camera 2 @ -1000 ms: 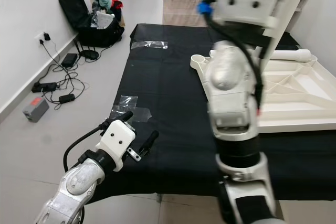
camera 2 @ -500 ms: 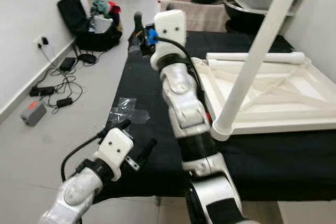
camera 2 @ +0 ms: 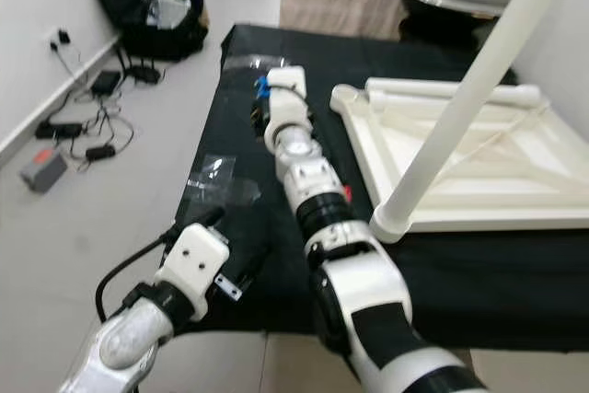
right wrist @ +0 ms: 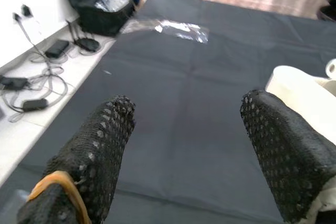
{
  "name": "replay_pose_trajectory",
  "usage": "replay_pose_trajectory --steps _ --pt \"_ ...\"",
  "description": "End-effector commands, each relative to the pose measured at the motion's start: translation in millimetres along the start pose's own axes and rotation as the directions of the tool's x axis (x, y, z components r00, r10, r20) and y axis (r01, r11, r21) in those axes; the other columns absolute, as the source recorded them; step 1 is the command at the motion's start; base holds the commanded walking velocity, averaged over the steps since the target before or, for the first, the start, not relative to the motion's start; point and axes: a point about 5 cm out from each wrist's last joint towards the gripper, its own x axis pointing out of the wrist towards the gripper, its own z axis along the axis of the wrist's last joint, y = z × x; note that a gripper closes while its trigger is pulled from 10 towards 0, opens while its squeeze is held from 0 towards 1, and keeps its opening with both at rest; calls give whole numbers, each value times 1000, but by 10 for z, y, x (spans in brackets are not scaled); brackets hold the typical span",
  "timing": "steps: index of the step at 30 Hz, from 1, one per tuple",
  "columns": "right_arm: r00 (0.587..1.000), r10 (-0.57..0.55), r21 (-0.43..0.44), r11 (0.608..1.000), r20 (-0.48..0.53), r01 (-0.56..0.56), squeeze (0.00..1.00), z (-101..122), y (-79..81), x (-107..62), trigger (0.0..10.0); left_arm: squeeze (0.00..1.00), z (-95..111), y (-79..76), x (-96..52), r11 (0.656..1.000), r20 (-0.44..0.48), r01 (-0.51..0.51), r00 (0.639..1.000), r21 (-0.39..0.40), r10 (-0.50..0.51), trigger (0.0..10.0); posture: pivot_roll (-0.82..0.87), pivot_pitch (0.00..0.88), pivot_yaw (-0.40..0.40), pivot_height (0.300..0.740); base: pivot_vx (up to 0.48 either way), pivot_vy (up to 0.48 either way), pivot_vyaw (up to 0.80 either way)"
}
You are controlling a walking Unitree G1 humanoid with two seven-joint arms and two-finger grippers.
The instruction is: Building children table
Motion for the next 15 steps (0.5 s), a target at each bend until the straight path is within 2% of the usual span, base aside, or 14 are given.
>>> replay_pose_trajectory --steps 1,3,4,5,7,10,12,13,14,15 --pt "997 -67 -41 997 -26 66 0 -46 -97 18 10000 0 78 -41 -33 1000 9 10 1000 -17 -10 10000 102 272 -104 740 0 0 0" --pt "997 -67 -41 997 -26 66 0 -46 -97 18 10000 0 78 -41 -33 1000 9 10 1000 -17 -10 10000 102 272 -104 740 0 0 0" --pt "994 -102 -73 992 -37 99 0 -56 -167 31 10000 0 130 -42 -45 1000 18 7 1000 -22 -7 10000 99 287 -103 740 0 0 0" --pt "994 -102 -73 992 -37 99 0 -56 -167 31 10000 0 130 -42 -45 1000 18 7 1000 -22 -7 10000 99 287 -103 740 0 0 0" --pt "978 -196 -93 978 -68 189 0 -98 -384 44 10000 0 202 -35 -71 1000 25 2 1000 -26 -1 10000 95 313 -99 740 0 0 0" --pt "973 -219 -96 973 -77 211 0 -111 -457 46 10000 0 218 -30 -80 1000 25 0 1000 -27 1 10000 95 316 -100 740 0 0 0" --pt "961 -270 -81 961 -62 265 0 -96 -655 42 10000 0 227 -14 -100 1000 17 -5 1000 -28 5 10000 94 328 -100 740 0 0 0" --pt "961 -270 -81 961 -62 265 0 -96 -655 42 10000 0 227 -14 -100 1000 17 -5 1000 -28 5 10000 94 328 -100 740 0 0 0" --pt "954 -297 -77 953 -44 294 0 -72 -754 37 10000 0 226 -6 -107 1000 12 -7 1000 -28 7 10000 92 327 -96 740 0 0 0" --pt "954 -297 -77 953 -44 294 0 -72 -754 37 10000 0 226 -6 -107 1000 12 -7 1000 -28 7 10000 92 327 -96 740 0 0 0"
